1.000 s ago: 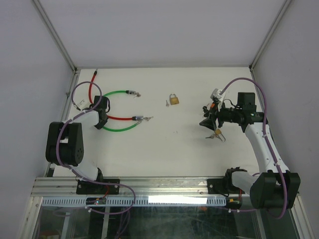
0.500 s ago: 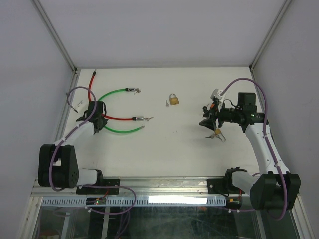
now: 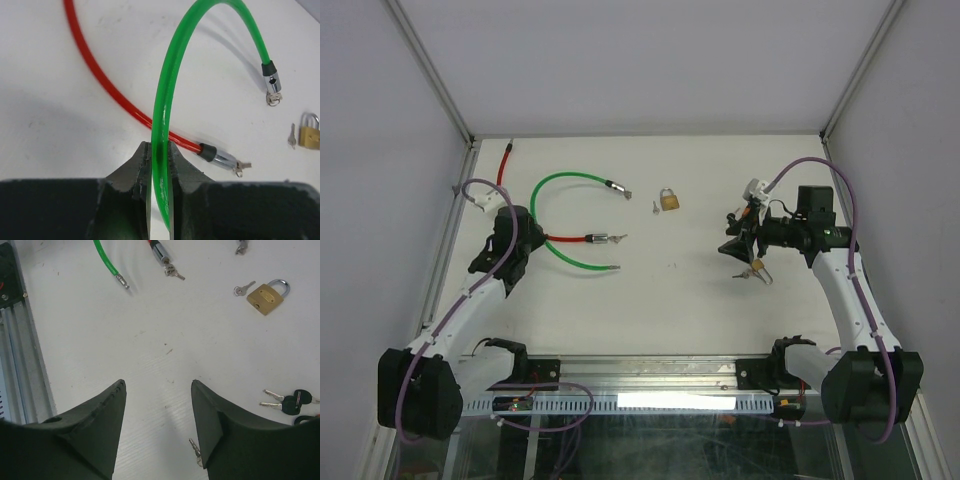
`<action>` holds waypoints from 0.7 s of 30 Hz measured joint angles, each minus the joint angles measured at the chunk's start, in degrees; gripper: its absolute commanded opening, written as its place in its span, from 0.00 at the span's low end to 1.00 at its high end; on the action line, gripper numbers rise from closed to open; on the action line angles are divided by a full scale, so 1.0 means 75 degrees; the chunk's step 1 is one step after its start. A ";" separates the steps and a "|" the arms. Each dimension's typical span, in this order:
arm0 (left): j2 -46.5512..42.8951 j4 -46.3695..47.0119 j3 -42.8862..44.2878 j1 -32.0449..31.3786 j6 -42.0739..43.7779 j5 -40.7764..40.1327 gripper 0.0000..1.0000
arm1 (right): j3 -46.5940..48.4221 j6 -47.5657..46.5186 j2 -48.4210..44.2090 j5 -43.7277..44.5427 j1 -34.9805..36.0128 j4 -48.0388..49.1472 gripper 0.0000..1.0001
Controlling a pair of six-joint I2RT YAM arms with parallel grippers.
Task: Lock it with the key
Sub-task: Pick up the lock from the center of the board.
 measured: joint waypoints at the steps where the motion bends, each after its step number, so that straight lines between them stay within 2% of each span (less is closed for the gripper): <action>1: -0.0032 0.0073 0.0000 -0.0096 0.0073 0.0047 0.00 | -0.0003 0.0000 -0.0012 -0.0029 0.0000 0.0000 0.57; 9: -0.0303 0.0816 0.0000 -0.0627 0.0863 0.0807 0.00 | -0.0122 0.0006 -0.0061 -0.0297 0.0003 0.0032 0.57; 21: -0.0807 0.1478 0.0000 -0.0828 0.1612 0.1250 0.00 | -0.0143 0.0102 -0.0064 -0.0857 0.0026 0.0216 0.58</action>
